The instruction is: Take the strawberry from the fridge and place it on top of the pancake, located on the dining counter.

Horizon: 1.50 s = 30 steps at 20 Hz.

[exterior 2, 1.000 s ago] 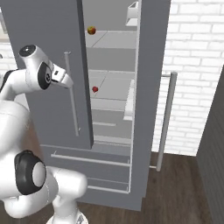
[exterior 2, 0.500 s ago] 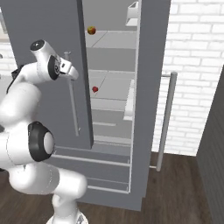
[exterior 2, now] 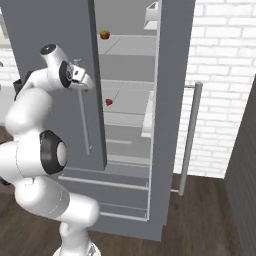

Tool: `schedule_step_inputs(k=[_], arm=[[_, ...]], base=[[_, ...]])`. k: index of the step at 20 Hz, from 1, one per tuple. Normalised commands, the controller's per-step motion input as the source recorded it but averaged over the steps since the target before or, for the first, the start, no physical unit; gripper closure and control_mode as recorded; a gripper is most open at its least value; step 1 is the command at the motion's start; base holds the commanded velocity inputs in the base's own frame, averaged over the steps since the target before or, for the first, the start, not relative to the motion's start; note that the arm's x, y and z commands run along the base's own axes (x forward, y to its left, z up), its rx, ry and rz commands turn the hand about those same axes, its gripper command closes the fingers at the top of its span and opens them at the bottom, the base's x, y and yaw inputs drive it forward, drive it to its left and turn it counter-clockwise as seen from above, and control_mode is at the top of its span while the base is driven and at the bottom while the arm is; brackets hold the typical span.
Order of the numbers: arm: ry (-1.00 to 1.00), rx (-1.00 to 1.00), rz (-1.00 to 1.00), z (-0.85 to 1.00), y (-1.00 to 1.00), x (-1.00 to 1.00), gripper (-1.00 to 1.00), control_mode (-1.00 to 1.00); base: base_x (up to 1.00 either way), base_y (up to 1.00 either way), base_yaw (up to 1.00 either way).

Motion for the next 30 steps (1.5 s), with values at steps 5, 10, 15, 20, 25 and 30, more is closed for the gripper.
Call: schedule_step_inputs(k=[5, 10, 15, 20, 25, 30], arm=[[-0.14, 0.01, 0.00, -0.02, -0.05, -0.05, -1.00, -1.00], [-0.34, 0.01, 0.02, -0.18, -0.01, -0.07, -1.00, -1.00], [-0.16, 0.03, 0.13, -0.02, -0.26, 0.10, -1.00, -1.00], [-0.08, 0.01, 0.06, 0.00, -0.11, 0.05, 1.00, -1.00], [-0.01, 0.00, 0.00, 0.00, 0.11, -0.01, 1.00, -1.00], [0.00, -0.05, -0.05, 0.00, 0.34, -0.30, 1.00, -1.00]], base=[[0.00, 0.00, 0.00], [0.00, 0.00, 0.00], [0.00, 0.00, 0.00], [0.00, 0.00, 0.00], [0.00, 0.00, 0.00], [0.00, 0.00, 0.00]])
